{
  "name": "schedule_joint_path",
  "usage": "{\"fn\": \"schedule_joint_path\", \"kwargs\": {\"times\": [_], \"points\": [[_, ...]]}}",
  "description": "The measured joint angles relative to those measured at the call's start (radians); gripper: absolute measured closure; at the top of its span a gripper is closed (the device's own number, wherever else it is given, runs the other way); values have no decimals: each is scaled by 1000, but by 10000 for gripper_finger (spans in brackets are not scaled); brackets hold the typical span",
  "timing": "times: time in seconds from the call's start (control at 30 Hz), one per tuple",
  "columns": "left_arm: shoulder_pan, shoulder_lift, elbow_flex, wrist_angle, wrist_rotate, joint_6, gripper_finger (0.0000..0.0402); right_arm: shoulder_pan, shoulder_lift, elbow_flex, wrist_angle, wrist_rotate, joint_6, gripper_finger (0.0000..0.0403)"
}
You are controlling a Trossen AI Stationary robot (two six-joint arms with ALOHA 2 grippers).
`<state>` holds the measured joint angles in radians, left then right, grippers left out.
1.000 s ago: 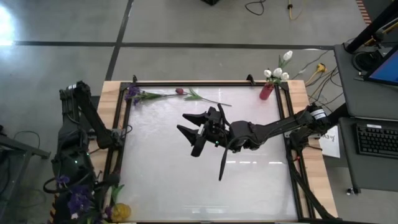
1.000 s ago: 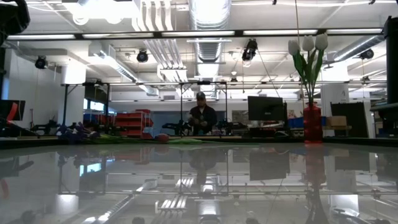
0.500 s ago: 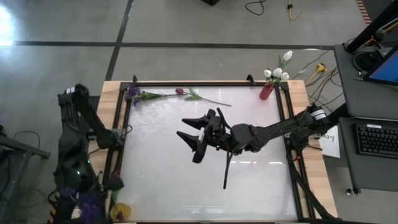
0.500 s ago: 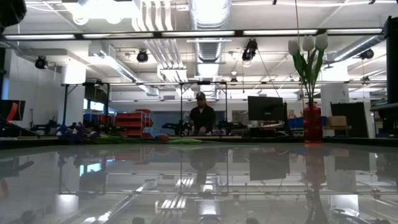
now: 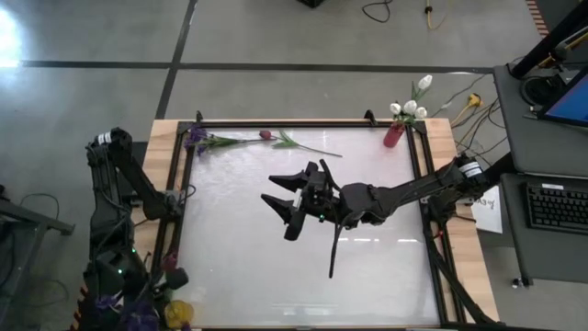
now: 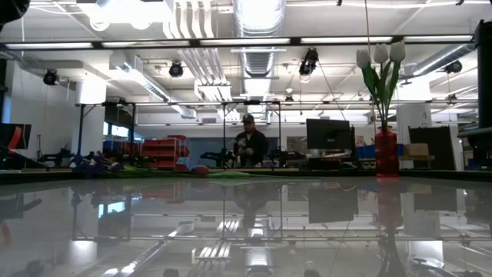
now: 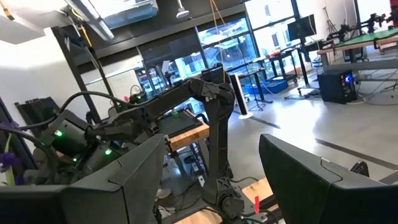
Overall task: Sort flowers into vase by color
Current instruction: Put the middle purple flowers into the yellow flower vase
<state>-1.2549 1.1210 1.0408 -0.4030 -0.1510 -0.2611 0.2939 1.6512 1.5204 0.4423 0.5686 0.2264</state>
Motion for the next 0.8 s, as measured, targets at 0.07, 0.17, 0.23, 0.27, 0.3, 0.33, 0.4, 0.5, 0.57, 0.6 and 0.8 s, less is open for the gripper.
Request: {"fn": "schedule_joint_path", "kwargs": {"times": [0.07,0.17,0.23,0.27,0.3,0.33,0.4,0.5,0.57,0.6,0.8], "points": [[-3,1,-6,1,-3,-4,402,3,0,0,1,0,1,149],[-3,-11,-21,1,-3,-6,402,7,0,0,1,1,2,149],[-4,-24,-29,-8,4,8,402,7,0,0,1,8,2,149],[-4,-32,-30,-15,6,17,402,7,0,0,1,8,2,149],[-4,-41,-30,-16,9,31,402,7,0,0,1,8,2,149],[-4,-51,-30,-15,15,44,402,7,0,0,3,8,2,149],[-6,-68,-30,-15,27,62,402,7,0,0,2,8,2,149],[-6,-76,-30,-9,61,76,402,7,0,0,3,8,2,149],[-5,-73,-31,-10,120,79,402,7,0,0,4,8,2,149],[-6,-73,-32,-10,140,83,402,7,0,0,4,8,3,149],[-5,-74,-32,-5,168,124,402,7,0,0,4,8,42,149]]}}
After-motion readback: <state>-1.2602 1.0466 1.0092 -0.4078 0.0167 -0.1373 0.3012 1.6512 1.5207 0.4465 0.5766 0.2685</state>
